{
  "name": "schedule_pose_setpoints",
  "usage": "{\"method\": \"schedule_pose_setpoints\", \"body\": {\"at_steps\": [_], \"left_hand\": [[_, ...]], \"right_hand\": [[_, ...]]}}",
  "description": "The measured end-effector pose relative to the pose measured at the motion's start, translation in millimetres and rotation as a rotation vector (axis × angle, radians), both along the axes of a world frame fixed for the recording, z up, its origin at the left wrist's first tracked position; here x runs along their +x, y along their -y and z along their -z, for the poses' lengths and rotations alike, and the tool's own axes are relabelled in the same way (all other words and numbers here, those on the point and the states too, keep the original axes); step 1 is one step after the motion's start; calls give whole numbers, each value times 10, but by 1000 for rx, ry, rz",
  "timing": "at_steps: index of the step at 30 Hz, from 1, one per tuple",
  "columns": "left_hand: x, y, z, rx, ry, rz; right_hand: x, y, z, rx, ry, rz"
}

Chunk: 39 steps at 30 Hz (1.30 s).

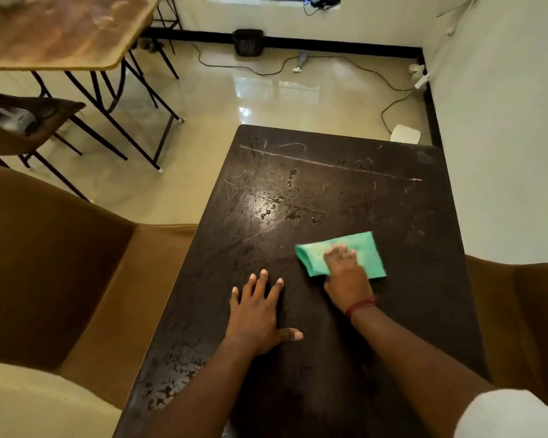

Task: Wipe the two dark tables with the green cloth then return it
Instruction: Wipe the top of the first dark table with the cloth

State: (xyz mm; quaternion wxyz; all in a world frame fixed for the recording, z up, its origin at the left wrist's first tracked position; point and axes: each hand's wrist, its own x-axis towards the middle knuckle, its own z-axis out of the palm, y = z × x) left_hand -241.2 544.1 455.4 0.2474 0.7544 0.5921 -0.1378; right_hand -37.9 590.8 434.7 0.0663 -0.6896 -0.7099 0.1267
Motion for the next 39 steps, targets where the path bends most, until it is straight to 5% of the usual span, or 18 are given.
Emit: {"method": "schedule_pose_setpoints", "body": {"at_steps": [4, 8, 10, 16, 21, 28, 34, 39], "left_hand": [[18, -5, -18, -12, 14, -1], [-44, -52, -31, -9, 70, 17], [-116, -83, -31, 52, 91, 45], [-555, -161, 0, 282, 98, 45], [-991, -222, 11, 293, 77, -35], [-1183, -298, 40, 277, 75, -32], [-1398, -314, 79, 273, 118, -49], [-1427, -315, 93, 277, 233, -26]], "right_hand": [[144, 0, 19, 55, 22, -390], [322, -280, -46, -32, -37, 215], [-53, -299, -108, -38, 18, 333], [-628, -127, -32, -64, 7, -210], [-590, -386, -186, -49, -12, 371], [-1168, -241, -45, -43, -36, -230], [-1436, -542, -142, -94, -4, 346], [-2199, -422, -222, -134, 24, -186]]}}
